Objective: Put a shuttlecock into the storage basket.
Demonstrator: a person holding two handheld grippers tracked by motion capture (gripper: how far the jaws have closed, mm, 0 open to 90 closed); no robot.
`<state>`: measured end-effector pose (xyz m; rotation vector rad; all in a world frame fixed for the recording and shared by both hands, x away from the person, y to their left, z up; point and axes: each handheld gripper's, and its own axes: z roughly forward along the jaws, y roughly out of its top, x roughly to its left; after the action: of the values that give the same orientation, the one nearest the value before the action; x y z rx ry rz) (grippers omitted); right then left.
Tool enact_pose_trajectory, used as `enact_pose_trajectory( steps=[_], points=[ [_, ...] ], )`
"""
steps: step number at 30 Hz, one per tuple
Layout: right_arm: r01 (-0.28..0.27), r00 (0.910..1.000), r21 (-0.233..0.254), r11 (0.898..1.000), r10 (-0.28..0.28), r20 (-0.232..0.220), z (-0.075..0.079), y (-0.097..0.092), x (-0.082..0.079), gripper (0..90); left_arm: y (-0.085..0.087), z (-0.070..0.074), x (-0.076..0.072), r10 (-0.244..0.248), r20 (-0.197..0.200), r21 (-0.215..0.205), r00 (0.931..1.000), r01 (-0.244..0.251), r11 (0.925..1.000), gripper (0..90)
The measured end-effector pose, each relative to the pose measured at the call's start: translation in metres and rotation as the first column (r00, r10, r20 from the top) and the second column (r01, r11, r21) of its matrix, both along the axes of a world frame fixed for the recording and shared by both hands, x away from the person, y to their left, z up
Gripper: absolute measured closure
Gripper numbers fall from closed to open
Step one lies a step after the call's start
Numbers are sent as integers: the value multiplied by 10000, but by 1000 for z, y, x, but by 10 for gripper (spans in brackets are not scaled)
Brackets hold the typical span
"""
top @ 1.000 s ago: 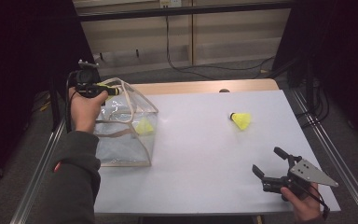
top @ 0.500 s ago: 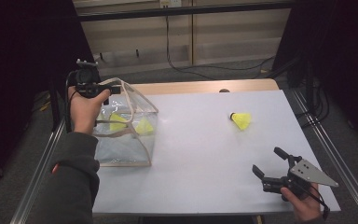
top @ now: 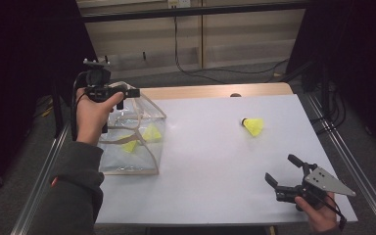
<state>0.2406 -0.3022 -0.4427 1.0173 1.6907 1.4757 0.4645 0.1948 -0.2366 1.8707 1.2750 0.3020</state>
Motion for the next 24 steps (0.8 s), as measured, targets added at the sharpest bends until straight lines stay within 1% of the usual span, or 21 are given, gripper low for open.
enact_pose_trajectory(
  steps=[1, 3, 5, 10, 15, 20, 21, 24],
  points=[
    [4, 10000, 2, 10000, -4, 0, 0, 0, 0, 17, -2, 1, -1, -157, 1, -42, 9999, 157, 9999, 380],
    [6, 10000, 9, 10000, -6, 2, 0, 0, 0, 17, -7, 2, -3, -315, 2, -138, 9995, 315, 9994, 373],
    [8, 10000, 13, 10000, -8, 0, 0, 0, 0, 17, -11, 4, -4, -500, 10, -134, 9987, 500, 9987, 355],
    [12, 10000, 22, 10000, -12, -8, 0, 0, 0, 17, -20, 6, -8, -774, 16, -257, 9970, 774, 9967, 311],
    [-7, 10000, 15, 10000, 7, -2, 0, 0, 0, 17, -29, 6, -12, -1176, 68, -244, 9930, 1177, 9928, 255],
    [-10, 10000, 4, 10000, 10, -7, 0, 0, 0, 17, -38, 5, -17, -1387, 183, -315, 9902, 1393, 9898, 211],
    [-13, 10000, 2, 10000, 13, -9, 0, 0, 0, 17, -39, 4, -18, -1508, 184, -268, 9884, 1512, 9881, 204],
    [-15, 10000, 9, 10000, 15, -7, 0, 0, 0, 17, -46, 3, -21, -1668, 246, -357, 9857, 1676, 9852, 184]
  ],
)
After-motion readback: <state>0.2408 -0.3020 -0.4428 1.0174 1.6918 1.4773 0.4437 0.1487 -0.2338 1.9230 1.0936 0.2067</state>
